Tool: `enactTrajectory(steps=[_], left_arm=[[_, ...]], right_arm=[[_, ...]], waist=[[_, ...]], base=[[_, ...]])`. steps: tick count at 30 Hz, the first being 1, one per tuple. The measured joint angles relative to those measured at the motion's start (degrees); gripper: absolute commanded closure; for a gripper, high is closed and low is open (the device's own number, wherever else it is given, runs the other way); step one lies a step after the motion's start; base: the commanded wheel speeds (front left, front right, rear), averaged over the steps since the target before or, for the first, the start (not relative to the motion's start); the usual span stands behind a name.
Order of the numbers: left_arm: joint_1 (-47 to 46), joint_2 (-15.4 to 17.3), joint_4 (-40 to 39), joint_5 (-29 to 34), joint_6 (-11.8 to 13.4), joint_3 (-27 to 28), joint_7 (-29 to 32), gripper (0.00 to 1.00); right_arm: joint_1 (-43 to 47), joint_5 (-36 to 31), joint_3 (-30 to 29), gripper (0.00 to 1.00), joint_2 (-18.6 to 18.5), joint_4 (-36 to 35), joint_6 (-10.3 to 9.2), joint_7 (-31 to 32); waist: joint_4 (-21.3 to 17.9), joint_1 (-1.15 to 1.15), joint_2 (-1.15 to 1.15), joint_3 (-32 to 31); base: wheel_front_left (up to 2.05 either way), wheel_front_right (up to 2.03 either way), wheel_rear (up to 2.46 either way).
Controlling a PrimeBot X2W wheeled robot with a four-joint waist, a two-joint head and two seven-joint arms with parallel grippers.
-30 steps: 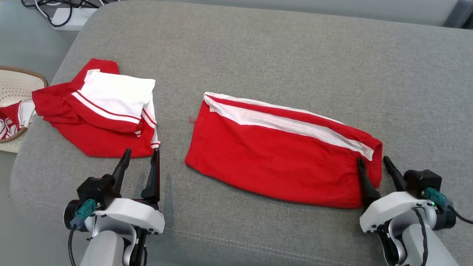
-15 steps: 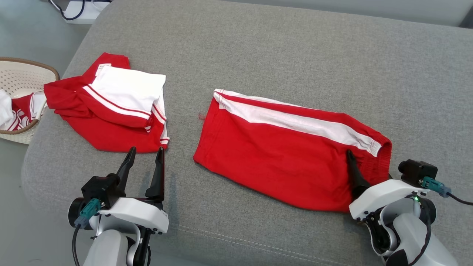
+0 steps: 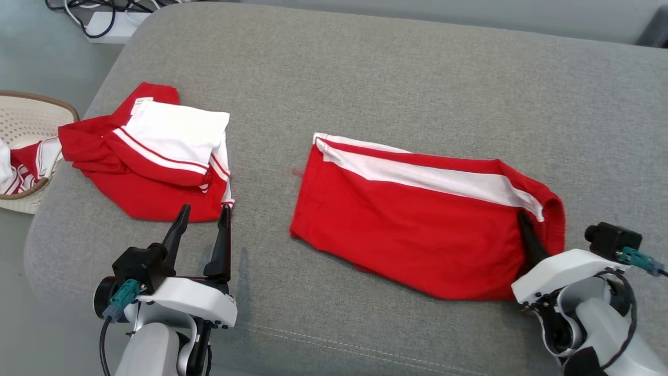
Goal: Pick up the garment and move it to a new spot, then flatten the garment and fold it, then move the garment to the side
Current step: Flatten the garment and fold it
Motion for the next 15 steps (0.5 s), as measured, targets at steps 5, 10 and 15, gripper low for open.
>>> enactTrajectory(steps=[5, 10, 15], left_arm=[[0.2, 0.0, -0.3, 0.6, -0.1, 0.1, 0.0, 0.0], [1.4, 0.0, -0.3, 0.6, -0.1, 0.1, 0.0, 0.0], [1.4, 0.0, -0.1, 0.6, -0.5, -0.3, 0.0, 0.0]], right_arm=[[0.9, 0.9, -2.3, 1.0, -3.2, 0.1, -0.01, 0.0], [1.8, 1.8, -2.3, 1.0, -5.6, -0.3, -0.01, 0.0], [1.8, 6.9, 3.0, 1.0, -7.2, -8.0, -0.02, 4.6]], waist=[[-2.1, 0.0, 0.0, -1.1], [-4.2, 0.0, 0.0, -2.1], [-5.6, 0.0, 0.0, -2.7]], base=[[0.0, 0.0, 0.0], [0.0, 0.0, 0.0], [0.0, 0.0, 0.0]])
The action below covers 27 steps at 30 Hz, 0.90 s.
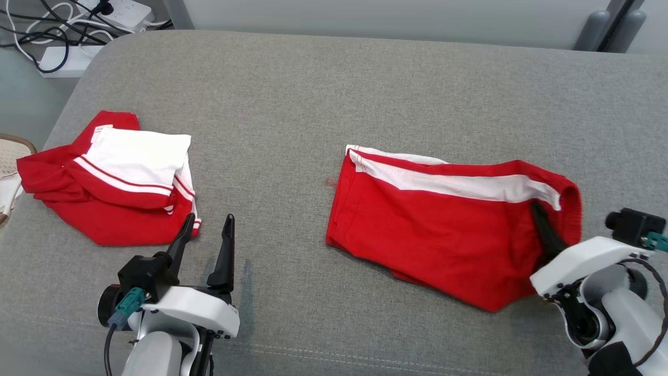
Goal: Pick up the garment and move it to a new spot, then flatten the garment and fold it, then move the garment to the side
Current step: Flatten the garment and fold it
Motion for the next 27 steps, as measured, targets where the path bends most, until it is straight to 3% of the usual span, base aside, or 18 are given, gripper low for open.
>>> enactTrajectory(steps=[4, 8, 19, 21, 22, 23, 24, 27], left_arm=[[0.0, 0.0, 0.3, -0.1, 0.0, -1.2, 0.0, 0.0], [0.0, 0.0, 0.3, -0.7, 0.0, -2.9, 0.0, 0.0], [0.0, 0.0, -0.1, -3.5, 1.0, -7.6, 0.0, 0.0], [0.0, 0.1, -0.1, -4.3, 1.1, -8.1, 0.0, 0.0], [0.0, 0.1, -0.1, -4.4, 1.1, -8.3, 0.0, 0.0], [0.0, 0.1, -0.1, -4.6, 1.3, -8.5, 0.0, 0.0], [0.0, 0.0, -0.2, -4.7, 1.6, -8.6, 0.0, 0.0], [0.0, 0.0, -0.2, -4.7, 1.7, -8.6, 0.0, 0.0]], right_arm=[[-0.1, 6.0, 5.3, 1.0, -0.3, -8.0, 0.0, 7.3], [-1.3, 9.2, 7.6, 1.0, -1.1, -12.2, -0.01, 10.5], [-8.9, 7.9, 11.3, 1.0, 0.5, -6.2, -0.01, 12.1], [-9.9, 7.2, 11.8, 0.79, 0.3, -3.6, 0.0, 12.2], [-10.3, 6.6, 12.1, 0.56, 0.2, -2.6, -0.01, 12.2], [-10.8, 6.0, 12.2, 0.16, 0.1, -1.5, -0.01, 12.1], [-11.2, 5.6, 12.2, 0.0, 0.0, -0.7, -0.01, 12.1], [-12.0, 5.4, 12.3, 0.0, 0.2, 0.4, -0.01, 11.9]], waist=[[0.2, 0.0, 0.0, 0.1], [1.6, 0.0, 0.0, 0.4], [9.4, 0.0, 0.0, 2.0], [11.1, 0.0, 0.0, 2.4], [11.8, 0.0, 0.0, 2.7], [12.6, 0.0, 0.0, 2.9], [13.2, 0.0, 0.0, 3.2], [14.2, 0.0, 0.0, 3.7]], base=[[0.0, 0.0, 0.0], [0.0, 0.0, 0.0], [0.0, 0.0, 0.0], [0.0, 0.0, 0.0], [0.0, 0.0, 0.0], [0.0, 0.0, 0.0], [0.0, 0.0, 0.0], [0.0, 0.0, 0.0]])
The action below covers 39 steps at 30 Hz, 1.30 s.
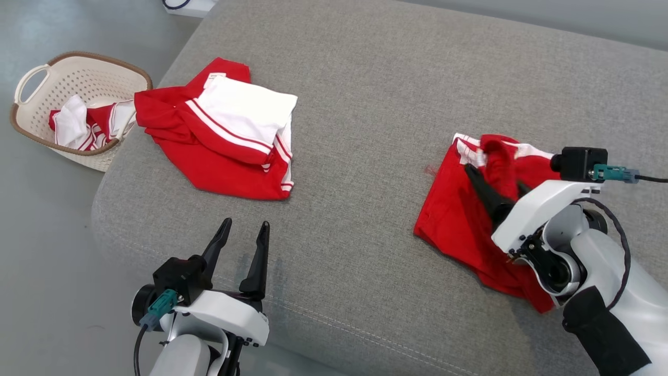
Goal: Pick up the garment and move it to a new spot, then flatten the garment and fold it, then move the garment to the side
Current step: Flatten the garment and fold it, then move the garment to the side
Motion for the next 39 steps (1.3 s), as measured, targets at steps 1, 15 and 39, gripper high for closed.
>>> enactTrajectory(steps=[1, 15, 39], left_arm=[[0.0, 0.0, 0.0, 0.0, 0.1, 0.0, 0.0, 0.0], [0.0, 0.0, -1.6, 0.6, 0.6, 1.5, 0.0, 0.0], [0.0, 0.0, -2.1, 2.1, 0.3, 2.2, 0.0, 0.0]], right_arm=[[-0.4, -0.1, 0.0, 0.0, 0.1, 0.0, 0.0, -0.3], [-4.7, 2.3, -9.5, 0.0, -3.2, -5.7, 0.01, -8.5], [12.7, 6.8, -9.2, 0.0, 0.9, -3.8, 0.0, -9.4]], waist=[[0.3, 0.0, 0.0, 0.2], [-4.6, 0.0, 0.0, -1.0], [-4.6, 0.0, 0.0, -0.9]], base=[[0.0, 0.0, 0.0], [0.0, 0.0, 0.0], [0.0, 0.0, 0.0]])
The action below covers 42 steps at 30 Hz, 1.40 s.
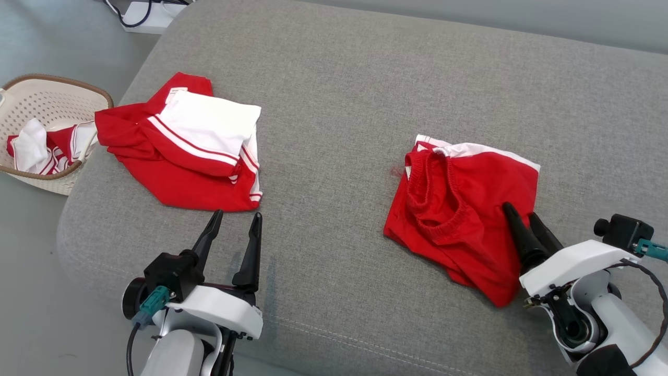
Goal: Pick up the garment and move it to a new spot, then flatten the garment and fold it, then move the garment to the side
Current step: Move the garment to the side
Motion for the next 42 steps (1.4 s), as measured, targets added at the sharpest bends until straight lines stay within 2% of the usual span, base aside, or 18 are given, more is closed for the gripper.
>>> enactTrajectory(steps=[3, 4, 5, 6, 7, 13, 20, 32, 39, 42], left_arm=[[0.0, 0.0, 0.0, 0.0, 0.0, 0.0, 0.0, 0.0], [0.0, 0.0, 0.0, 0.0, 0.0, 0.0, 0.0, 0.0], [0.0, 0.0, 0.0, 0.0, 0.0, 0.0, 0.0, 0.0], [0.0, 0.0, 0.0, -0.1, 0.0, 0.0, 0.0, 0.0], [0.0, 0.0, 0.0, -0.1, 0.0, 0.0, 0.0, 0.0], [0.7, 0.1, 0.0, 0.1, 0.0, 0.2, 0.0, 0.0], [1.1, 0.2, 0.2, 2.1, -0.6, 0.5, 0.0, 0.0], [1.1, 0.5, 0.7, 3.5, -1.9, 0.8, 0.0, 0.0], [1.0, 0.7, -0.3, 4.0, -2.1, 1.8, 0.0, 0.0], [0.9, 0.7, -0.6, 4.5, -2.3, 1.9, 0.0, 0.0]], right_arm=[[-0.1, 0.4, 0.5, 0.0, 0.5, 0.5, 0.0, 1.0], [-0.1, 0.6, 0.5, 0.12, 0.7, 0.7, 0.0, 1.0], [-0.2, 0.9, 0.6, 0.51, 0.9, 0.9, 0.0, 1.0], [-0.5, 1.0, 0.6, 0.71, 1.1, 1.3, 0.0, 0.9], [-0.9, 1.0, 0.6, 1.0, 1.1, 1.7, 0.0, 0.8], [-1.2, 1.1, 1.7, 1.0, 1.2, 2.5, 0.0, -1.5], [-0.4, 3.2, 1.8, 1.0, 1.1, 2.5, 0.0, -3.8], [1.5, 3.9, 2.2, 1.0, 0.8, 2.9, 0.0, -5.7], [1.5, 3.9, 3.1, 1.0, 0.8, 3.5, 0.0, -6.3], [1.4, 3.5, 3.4, 1.0, 0.7, 3.9, 0.0, -6.3]], waist=[[0.5, 0.0, 0.0, -0.1], [0.7, 0.0, 0.0, -0.1], [0.8, 0.0, 0.0, -0.1], [0.9, 0.0, 0.0, -0.2], [0.9, 0.0, 0.0, -0.3], [0.0, 0.0, 0.0, -1.4], [-4.0, 0.0, 0.0, -2.9], [-15.9, 0.0, 0.0, -4.8], [-23.7, 0.0, 0.0, -3.6], [-25.4, 0.0, 0.0, -2.8]], base=[[0.0, 0.0, 0.0], [0.0, 0.0, 0.0], [0.0, 0.0, 0.0], [0.0, 0.0, 0.0], [0.0, 0.0, 0.0], [0.0, 0.0, 0.0], [0.0, 0.0, 0.0], [0.0, 0.0, 0.0], [0.0, 0.0, 0.0], [0.0, 0.0, 0.0]])
